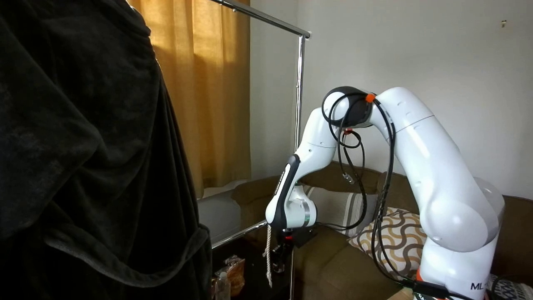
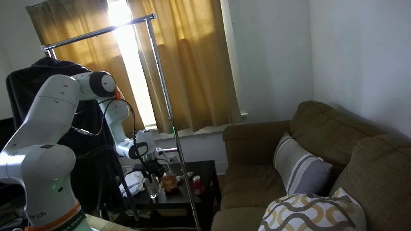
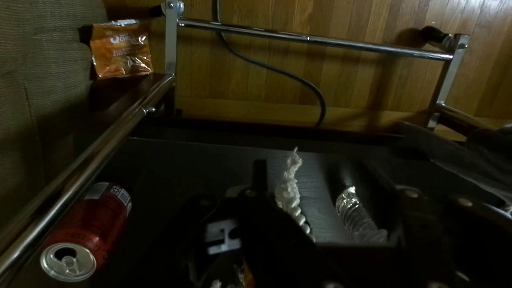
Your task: Move the piece of rope to the top metal rod
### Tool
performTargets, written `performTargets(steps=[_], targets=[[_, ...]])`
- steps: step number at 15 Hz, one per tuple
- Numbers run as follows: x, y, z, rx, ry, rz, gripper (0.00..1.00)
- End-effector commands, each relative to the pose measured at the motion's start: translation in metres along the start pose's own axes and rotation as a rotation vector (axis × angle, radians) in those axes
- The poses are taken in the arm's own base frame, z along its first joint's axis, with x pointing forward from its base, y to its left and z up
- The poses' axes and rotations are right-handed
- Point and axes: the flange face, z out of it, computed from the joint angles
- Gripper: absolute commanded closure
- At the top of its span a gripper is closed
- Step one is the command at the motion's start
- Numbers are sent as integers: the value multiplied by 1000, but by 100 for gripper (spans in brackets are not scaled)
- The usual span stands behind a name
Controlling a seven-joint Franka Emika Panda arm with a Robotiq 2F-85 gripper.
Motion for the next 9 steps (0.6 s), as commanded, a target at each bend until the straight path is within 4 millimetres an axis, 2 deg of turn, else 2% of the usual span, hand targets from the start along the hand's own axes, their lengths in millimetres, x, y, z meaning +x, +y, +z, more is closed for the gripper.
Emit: performTargets(steps=[1,2,3,9], targets=[[10,-10,8,23,52,39,8],[12,-14,9,28,72,48,1],[15,-17,11,27,94,51,0],[18,-22,25,-13,203,52,0]])
